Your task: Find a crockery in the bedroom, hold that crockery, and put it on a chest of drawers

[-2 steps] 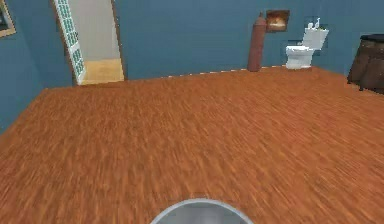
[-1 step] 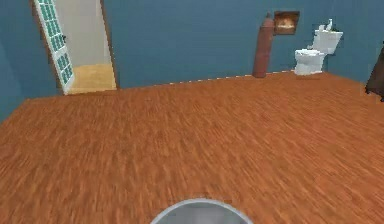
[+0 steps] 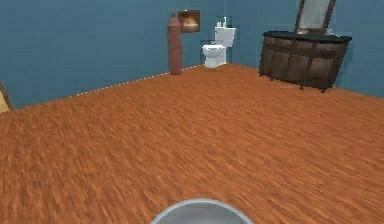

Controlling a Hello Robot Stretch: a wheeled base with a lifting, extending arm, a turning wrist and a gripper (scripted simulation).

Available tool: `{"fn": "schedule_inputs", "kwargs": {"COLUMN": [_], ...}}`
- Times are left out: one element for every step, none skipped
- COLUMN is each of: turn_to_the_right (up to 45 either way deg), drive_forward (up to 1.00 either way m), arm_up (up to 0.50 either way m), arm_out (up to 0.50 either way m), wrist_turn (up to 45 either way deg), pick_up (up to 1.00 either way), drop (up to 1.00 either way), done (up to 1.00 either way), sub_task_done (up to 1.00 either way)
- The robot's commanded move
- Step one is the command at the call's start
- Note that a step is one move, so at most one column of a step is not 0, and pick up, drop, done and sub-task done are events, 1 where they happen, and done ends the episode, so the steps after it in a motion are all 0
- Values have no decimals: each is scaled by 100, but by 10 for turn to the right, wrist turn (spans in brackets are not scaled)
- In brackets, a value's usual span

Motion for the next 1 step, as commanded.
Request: {"fn": "schedule_inputs", "kwargs": {"turn_to_the_right": [0], "drive_forward": [50], "arm_up": [0], "arm_out": [0], "wrist_turn": [0], "pick_up": [0], "drop": [0], "done": [0], "sub_task_done": [0]}}
